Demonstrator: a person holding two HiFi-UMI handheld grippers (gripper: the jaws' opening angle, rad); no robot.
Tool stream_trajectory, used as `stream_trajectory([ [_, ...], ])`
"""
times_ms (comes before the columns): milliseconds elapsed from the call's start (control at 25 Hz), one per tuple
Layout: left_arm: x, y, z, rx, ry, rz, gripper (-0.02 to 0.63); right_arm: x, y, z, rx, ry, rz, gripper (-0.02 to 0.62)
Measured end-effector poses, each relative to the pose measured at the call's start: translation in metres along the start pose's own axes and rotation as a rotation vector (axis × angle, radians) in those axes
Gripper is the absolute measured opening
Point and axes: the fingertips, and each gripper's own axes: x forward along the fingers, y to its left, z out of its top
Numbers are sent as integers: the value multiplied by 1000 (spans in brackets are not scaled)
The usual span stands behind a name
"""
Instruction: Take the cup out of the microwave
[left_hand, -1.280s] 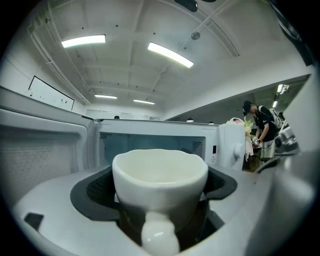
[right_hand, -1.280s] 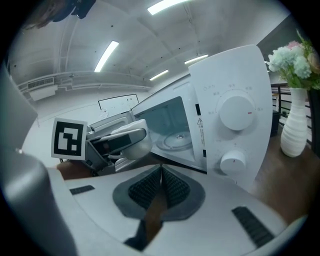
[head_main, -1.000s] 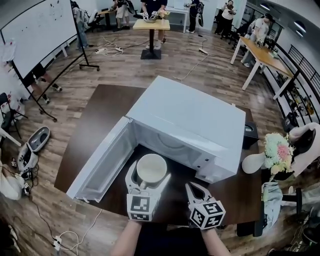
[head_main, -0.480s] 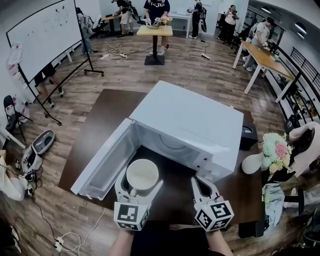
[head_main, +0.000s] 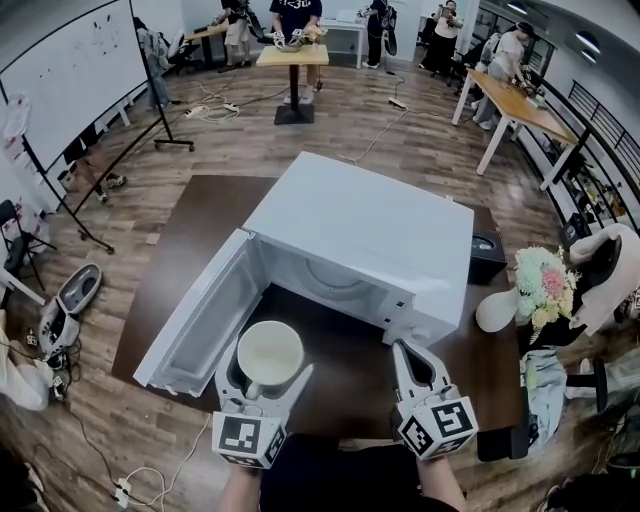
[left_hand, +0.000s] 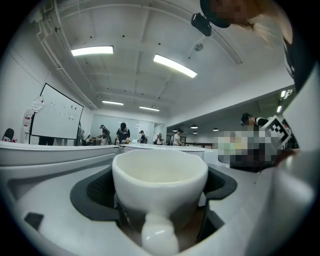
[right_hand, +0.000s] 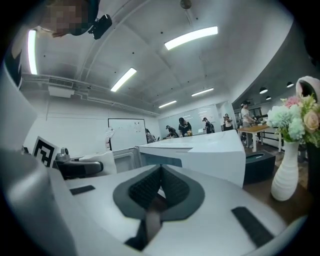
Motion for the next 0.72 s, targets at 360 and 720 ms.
stream_trajectory([
  [360,0,-5,-9,-3,0,-12,492,0,8,-11,-6,25,-19,-6],
  [720,6,-4,-12,3,9,-31,492,4,10,-15,9,34,-35,-6],
])
